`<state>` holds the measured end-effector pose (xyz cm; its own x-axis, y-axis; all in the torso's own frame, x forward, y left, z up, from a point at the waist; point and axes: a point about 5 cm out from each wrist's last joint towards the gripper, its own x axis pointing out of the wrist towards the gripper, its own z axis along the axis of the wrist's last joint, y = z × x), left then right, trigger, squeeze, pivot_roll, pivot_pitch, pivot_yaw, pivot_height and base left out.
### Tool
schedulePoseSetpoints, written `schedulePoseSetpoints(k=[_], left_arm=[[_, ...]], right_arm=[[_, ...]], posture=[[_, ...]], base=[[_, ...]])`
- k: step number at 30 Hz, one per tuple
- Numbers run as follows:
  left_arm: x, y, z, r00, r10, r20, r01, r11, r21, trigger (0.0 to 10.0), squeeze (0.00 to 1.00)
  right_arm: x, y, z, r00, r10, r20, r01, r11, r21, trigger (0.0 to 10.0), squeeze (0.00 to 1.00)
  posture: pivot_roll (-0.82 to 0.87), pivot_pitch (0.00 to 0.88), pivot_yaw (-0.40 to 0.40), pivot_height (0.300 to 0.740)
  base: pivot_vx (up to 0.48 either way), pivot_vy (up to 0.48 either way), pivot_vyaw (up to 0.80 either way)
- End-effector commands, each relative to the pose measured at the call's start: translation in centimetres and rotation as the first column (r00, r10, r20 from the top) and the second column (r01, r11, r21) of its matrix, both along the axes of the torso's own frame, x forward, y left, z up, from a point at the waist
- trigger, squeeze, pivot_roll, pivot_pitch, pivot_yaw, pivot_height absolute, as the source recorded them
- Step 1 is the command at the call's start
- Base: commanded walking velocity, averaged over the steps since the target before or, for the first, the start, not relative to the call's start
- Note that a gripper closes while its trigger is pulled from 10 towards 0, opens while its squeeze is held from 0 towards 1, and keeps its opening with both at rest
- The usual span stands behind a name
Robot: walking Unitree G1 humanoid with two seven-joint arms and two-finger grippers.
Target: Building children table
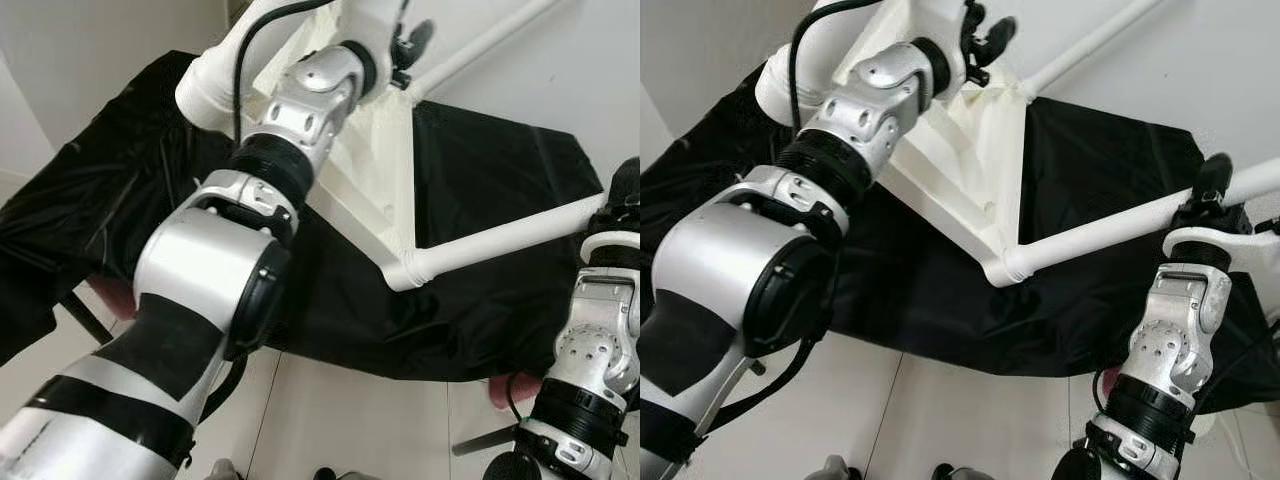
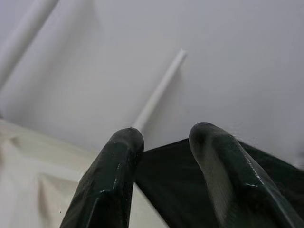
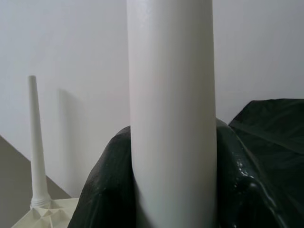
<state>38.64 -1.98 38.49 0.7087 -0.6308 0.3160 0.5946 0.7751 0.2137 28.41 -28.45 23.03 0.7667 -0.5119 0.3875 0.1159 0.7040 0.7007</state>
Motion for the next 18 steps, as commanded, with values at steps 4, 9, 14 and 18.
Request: schedulePoseSetpoints(k=[4,9,14,18], left_arm=[[-1.4,-1.6,1.9,0.994,-0.104,0.038,0.105,0.994,-0.027,10.0,0.00],[-1.9,-3.4,0.3,0.987,-0.159,-0.023,0.159,0.987,0.006,10.0,0.00],[-2.6,-5.3,-0.7,0.975,-0.207,-0.074,0.211,0.977,0.041,10.0,0.00],[-2.9,-5.8,-1.1,0.970,-0.227,-0.093,0.232,0.972,0.047,10.0,0.00]], right_arm=[[1.1,-0.1,-9.8,0.917,0.056,-0.395,0.024,0.981,0.195,0.0,0.00],[2.6,1.5,-9.8,0.920,0.180,-0.348,-0.081,0.956,0.282,0.0,0.00],[4.6,4.7,-10.4,0.864,0.376,-0.333,-0.259,0.901,0.347,0.0,0.00],[5.5,6.6,-11.0,0.824,0.455,-0.338,-0.328,0.869,0.370,0.0,0.00]], posture=[[0.12,0.139,-0.027,0.740],[0.12,0.137,-0.031,0.740],[0.12,0.141,-0.030,0.740],[0.13,0.148,-0.034,0.740]], base=[[0.000,0.000,0.00],[0.000,0.000,0.00],[0.000,0.000,0.00],[0.000,0.000,0.00]])
